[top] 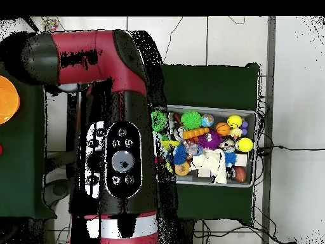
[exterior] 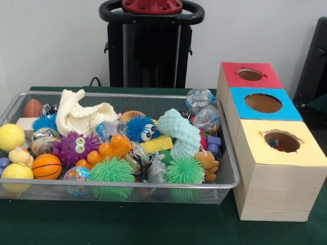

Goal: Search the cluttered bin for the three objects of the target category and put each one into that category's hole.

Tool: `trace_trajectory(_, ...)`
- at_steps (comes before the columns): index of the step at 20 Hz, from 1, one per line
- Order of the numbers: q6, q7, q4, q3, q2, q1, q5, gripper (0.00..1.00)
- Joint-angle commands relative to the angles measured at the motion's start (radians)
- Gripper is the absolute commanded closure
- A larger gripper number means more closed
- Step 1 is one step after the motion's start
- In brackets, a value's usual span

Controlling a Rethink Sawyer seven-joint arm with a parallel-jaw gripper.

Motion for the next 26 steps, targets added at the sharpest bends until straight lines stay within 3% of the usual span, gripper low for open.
trace_trajectory(1,0.105,-0.142,0.051,0.084,0.014,-0.081,-0.038,1.0)
trace_trajectory(8,0.071,-0.179,0.078,0.098,0.011,-0.109,-0.056,1.0)
trace_trajectory(11,0.082,-0.185,0.041,0.107,0.037,-0.115,-0.062,1.0)
trace_trajectory(19,0.027,-0.172,0.051,0.1,0.062,-0.116,-0.087,1.0)
trace_trajectory(26,-0.093,-0.159,0.141,0.118,0.073,-0.116,-0.116,1.0)
